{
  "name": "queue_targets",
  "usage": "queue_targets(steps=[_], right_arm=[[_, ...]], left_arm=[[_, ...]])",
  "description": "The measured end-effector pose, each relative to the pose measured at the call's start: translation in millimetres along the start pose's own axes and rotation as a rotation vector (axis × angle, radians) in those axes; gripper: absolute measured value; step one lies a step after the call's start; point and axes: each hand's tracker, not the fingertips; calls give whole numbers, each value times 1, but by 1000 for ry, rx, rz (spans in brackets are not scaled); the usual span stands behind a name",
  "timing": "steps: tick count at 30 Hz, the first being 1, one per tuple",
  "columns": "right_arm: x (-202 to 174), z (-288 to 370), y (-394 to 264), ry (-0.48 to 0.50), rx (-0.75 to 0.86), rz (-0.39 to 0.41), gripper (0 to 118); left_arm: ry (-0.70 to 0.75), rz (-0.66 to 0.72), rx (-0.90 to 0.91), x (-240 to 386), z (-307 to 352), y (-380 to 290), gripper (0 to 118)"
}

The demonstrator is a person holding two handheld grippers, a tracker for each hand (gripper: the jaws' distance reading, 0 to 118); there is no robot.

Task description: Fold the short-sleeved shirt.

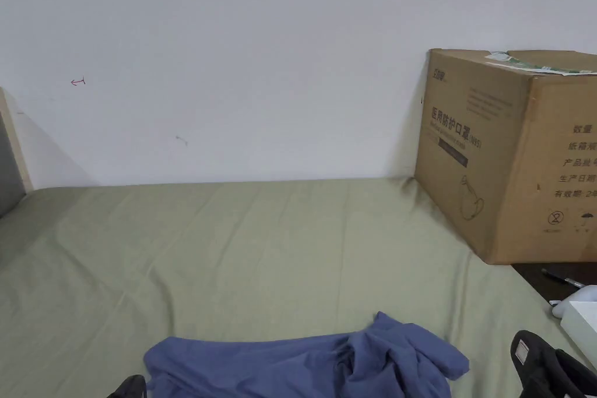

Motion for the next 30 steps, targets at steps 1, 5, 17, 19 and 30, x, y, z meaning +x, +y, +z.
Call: queue_targets(steps=[1, 5, 17, 19, 30], right_arm=[[-1, 1, 1, 2, -2, -5, 0], [-8, 2, 5, 16, -3, 4, 0], [-32, -23, 13, 187, -189, 17, 0], [-33, -32, 11, 205, -214, 31, 0], [-24, -101, -26, 200, -404, -51, 0]], left_arm=[[2, 8, -4, 0, 0, 0, 0], [4, 11, -21, -3, -3, 5, 0], [-255, 34, -926, -42, -247, 79, 0], [-137, -10, -1011, -51, -295, 58, 1], [-79, 153, -1116, -75, -421, -22, 114]])
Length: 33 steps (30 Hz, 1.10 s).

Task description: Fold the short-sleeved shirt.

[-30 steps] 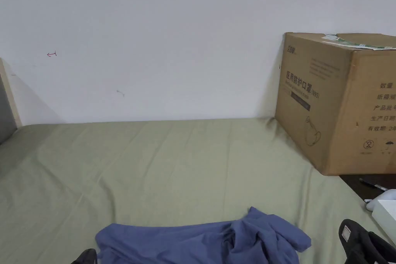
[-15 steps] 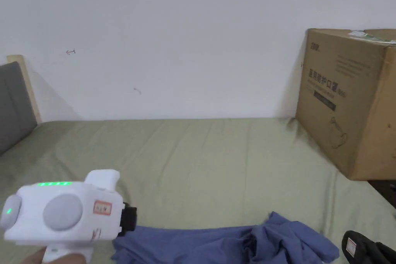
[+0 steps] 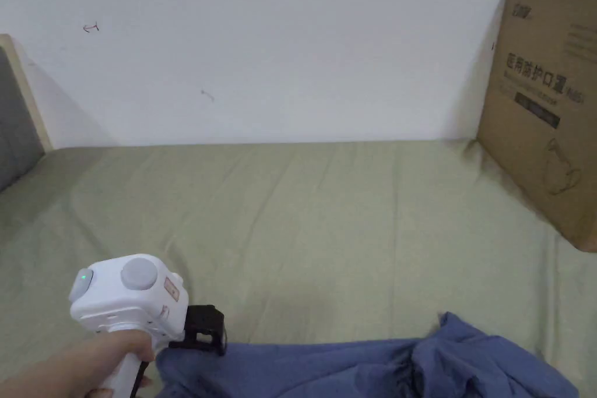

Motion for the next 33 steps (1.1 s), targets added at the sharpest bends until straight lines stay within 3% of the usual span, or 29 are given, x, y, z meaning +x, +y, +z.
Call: queue_targets(steps=[1, 2, 3, 5, 6, 7, 8, 9, 14, 16, 17, 18, 19, 20, 21, 22, 23, 24, 25, 29, 31, 32, 33], right_arm=[[0, -4, -2, 1, -3, -3, 0], [0, -8, -4, -2, -9, -3, 0], [-1, -12, -5, -9, -22, -7, 0], [-2, -16, -7, -8, -54, -50, 0], [-2, -17, -8, 14, -58, -80, 0], [-3, -17, -8, 24, -56, -89, 0], [-3, -19, -7, 23, -54, -81, 0], [-3, -21, -5, 24, -52, -68, 0], [26, -80, 54, -3, -44, 89, 0], [45, -137, 89, -65, -180, 160, 0], [60, -170, 103, -75, -303, 134, 0], [73, -204, 115, -65, -440, 72, 9], [82, -233, 123, -75, -548, 12, 38], [91, -258, 126, -97, -638, -51, 87], [107, -290, 127, -107, -736, -141, 118], [117, -312, 123, -120, -814, -213, 110], [127, -321, 124, -167, -742, -258, 102], [131, -335, 122, -209, -729, -286, 98], [119, -325, 116, -264, -732, -265, 99], [121, -370, 87, -316, -868, -113, 99], [111, -379, 67, -331, -974, 24, 96], [101, -373, 67, -340, -915, 109, 96], [103, -382, 67, -333, -913, 130, 94]], left_arm=[[3, -11, -12, 2, -8, 0, 101], [9, -37, -37, 9, -7, -6, 101], [9, -65, -18, 13, -9, -11, 90], [119, -123, 40, 26, -8, -21, 47], [49, -116, 80, 19, -9, -15, 34], [-5, -116, 81, 21, -5, -17, 11], [-58, -107, 74, 27, -1, -23, 5], [14, -139, 119, 31, 5, -28, 5], [-78, -113, 194, 20, 28, -41, 4], [-105, -117, 201, 20, 34, -48, 4], [-109, -125, 201, 22, 36, -52, 4], [-110, -141, 207, 24, 37, -55, 4], [-109, -167, 212, 26, 38, -58, 4], [-98, -199, 214, 29, 38, -61, 4], [-93, -231, 208, 32, 38, -64, 4], [-97, -255, 200, 38, 39, -68, 4], [-94, -278, 199, 41, 39, -72, 4], [-84, -295, 207, 43, 39, -75, 4], [-68, -309, 241, 45, 41, -79, 4], [-50, -324, 278, 35, 39, -70, 4], [-49, -317, 260, 28, 33, -65, 4], [-40, -312, 249, 26, 30, -64, 4], [-31, -304, 245, 24, 28, -64, 4]])
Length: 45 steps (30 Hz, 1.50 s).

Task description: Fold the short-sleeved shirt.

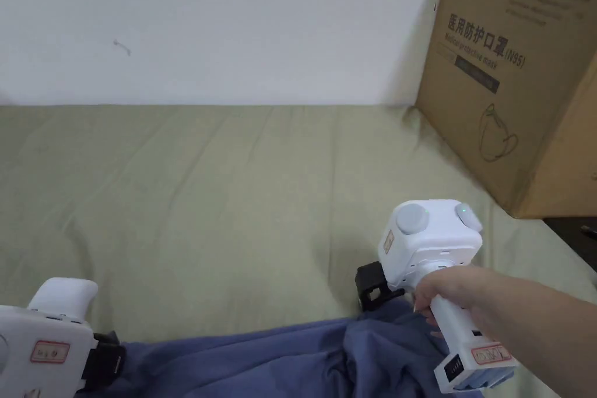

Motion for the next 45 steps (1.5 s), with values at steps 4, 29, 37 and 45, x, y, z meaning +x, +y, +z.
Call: queue_targets(steps=[4, 29, 37, 45], right_arm=[[-3, 54, -30, -24, 139, -8, 5], [59, 508, -116, 204, 901, -49, 5], [39, 586, -64, 66, 1039, -26, 5], [26, 626, 25, -58, 1177, -74, 5]], left_arm=[[12, 27, -11, 2, 3, -1, 4], [-18, 68, 507, 85, 346, 130, 4], [70, 68, 587, 103, 385, 191, 4], [109, 118, 699, 127, 382, 263, 4]])
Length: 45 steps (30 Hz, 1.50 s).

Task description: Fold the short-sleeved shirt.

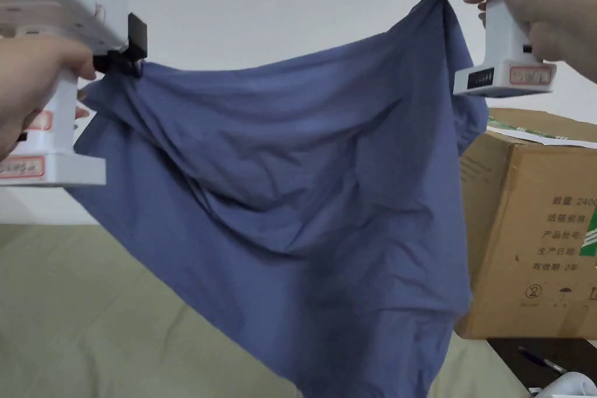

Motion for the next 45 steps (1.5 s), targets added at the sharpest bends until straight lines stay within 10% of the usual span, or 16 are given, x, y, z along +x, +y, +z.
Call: queue_targets(steps=[13, 29, 45], right_arm=[[-8, -27, -1, -106, 134, 187, 5], [21, -3, -503, 182, -546, 23, 5], [59, 222, -474, 215, -515, 101, 5]], left_arm=[[-44, -98, 187, 15, -86, -11, 4], [-206, 19, -384, -60, -123, -421, 4], [-383, -20, -518, -82, 40, -444, 4]])
